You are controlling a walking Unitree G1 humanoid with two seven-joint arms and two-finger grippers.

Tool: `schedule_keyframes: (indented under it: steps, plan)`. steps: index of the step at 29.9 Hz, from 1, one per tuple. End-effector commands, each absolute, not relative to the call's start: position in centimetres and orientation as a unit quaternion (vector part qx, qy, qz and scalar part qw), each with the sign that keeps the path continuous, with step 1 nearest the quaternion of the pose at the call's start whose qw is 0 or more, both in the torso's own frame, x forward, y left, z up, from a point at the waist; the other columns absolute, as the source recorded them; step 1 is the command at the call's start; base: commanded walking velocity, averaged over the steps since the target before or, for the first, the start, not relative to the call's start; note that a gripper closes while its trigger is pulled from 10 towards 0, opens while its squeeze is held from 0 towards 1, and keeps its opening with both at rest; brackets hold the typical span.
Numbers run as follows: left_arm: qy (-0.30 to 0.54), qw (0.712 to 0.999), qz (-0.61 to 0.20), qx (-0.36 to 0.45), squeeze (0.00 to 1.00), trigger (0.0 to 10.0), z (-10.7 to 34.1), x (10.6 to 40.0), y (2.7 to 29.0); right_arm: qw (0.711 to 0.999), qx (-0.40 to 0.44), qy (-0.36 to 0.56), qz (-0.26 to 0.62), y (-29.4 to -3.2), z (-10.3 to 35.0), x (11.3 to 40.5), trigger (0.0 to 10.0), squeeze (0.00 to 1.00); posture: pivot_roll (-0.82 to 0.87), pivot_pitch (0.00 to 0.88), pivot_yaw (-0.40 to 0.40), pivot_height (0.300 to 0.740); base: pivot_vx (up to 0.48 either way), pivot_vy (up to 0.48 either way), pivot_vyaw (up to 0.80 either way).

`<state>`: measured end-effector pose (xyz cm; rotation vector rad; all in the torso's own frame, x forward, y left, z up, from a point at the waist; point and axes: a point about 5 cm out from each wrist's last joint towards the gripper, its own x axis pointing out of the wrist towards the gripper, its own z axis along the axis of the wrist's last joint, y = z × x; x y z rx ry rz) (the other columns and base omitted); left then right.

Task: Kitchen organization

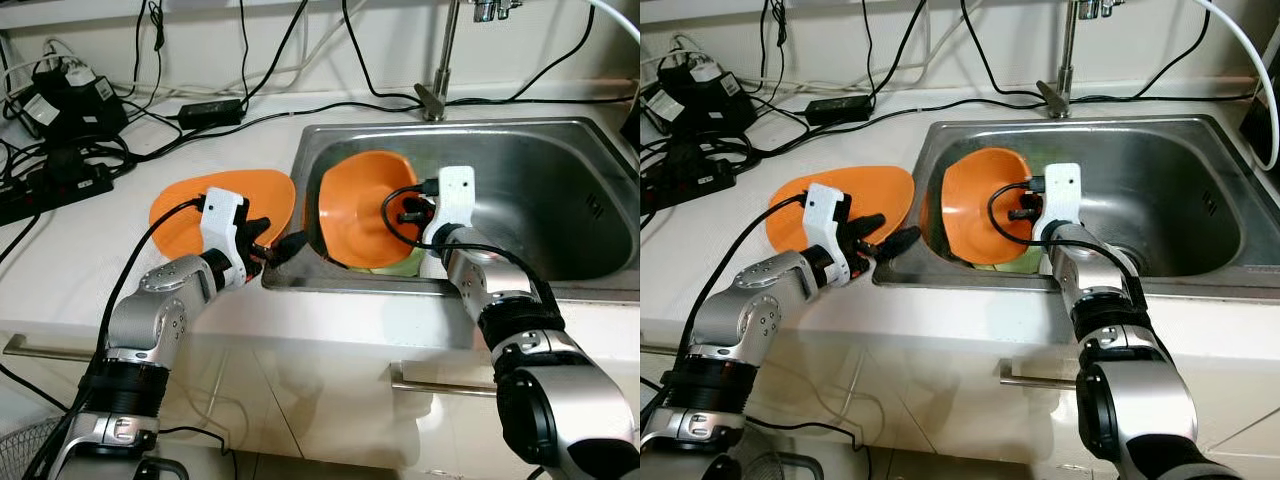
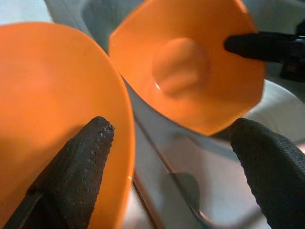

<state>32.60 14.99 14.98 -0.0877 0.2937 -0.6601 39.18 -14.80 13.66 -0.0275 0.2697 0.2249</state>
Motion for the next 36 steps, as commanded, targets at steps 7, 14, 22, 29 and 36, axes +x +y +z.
schedule_keyframes:
  steps: [7, 14, 22, 29, 36]
  plan:
    - [0.163, 0.927, -0.337, -0.027, 0.00, 10.0, 15.0, 31.9, 14.9, 0.972, -0.074, 0.148, 0.169, -12.7, 13.6, 39.3, 10.0, 1.00, -0.02, 0.000, 0.138, 0.740, 0.000, 0.000, 0.00]
    - [0.169, 0.924, -0.342, -0.027, 0.00, 10.0, 15.2, 31.8, 14.9, 0.967, -0.088, 0.161, 0.177, -12.9, 13.0, 39.2, 10.0, 1.00, -0.01, 0.000, 0.135, 0.740, 0.000, 0.000, 0.00]
    - [0.170, 0.928, -0.331, -0.025, 0.00, 10.0, 15.3, 31.8, 15.3, 0.977, -0.093, 0.129, 0.144, -13.9, 14.4, 39.8, 10.0, 1.00, -0.01, 0.000, 0.131, 0.740, 0.000, 0.000, 0.00]
    - [0.151, 0.946, -0.286, 0.010, 0.00, 10.0, 15.9, 32.1, 16.4, 0.989, -0.095, 0.048, 0.102, -14.4, 17.0, 40.5, 10.0, 1.00, -0.01, 0.000, 0.127, 0.740, 0.000, 0.000, 0.00]
    - [0.137, 0.958, -0.250, 0.037, 0.00, 10.0, 16.0, 32.2, 17.4, 0.991, -0.085, -0.008, 0.104, -13.7, 18.6, 40.7, 10.0, 1.00, -0.01, 0.000, 0.126, 0.740, 0.000, 0.000, 0.00]
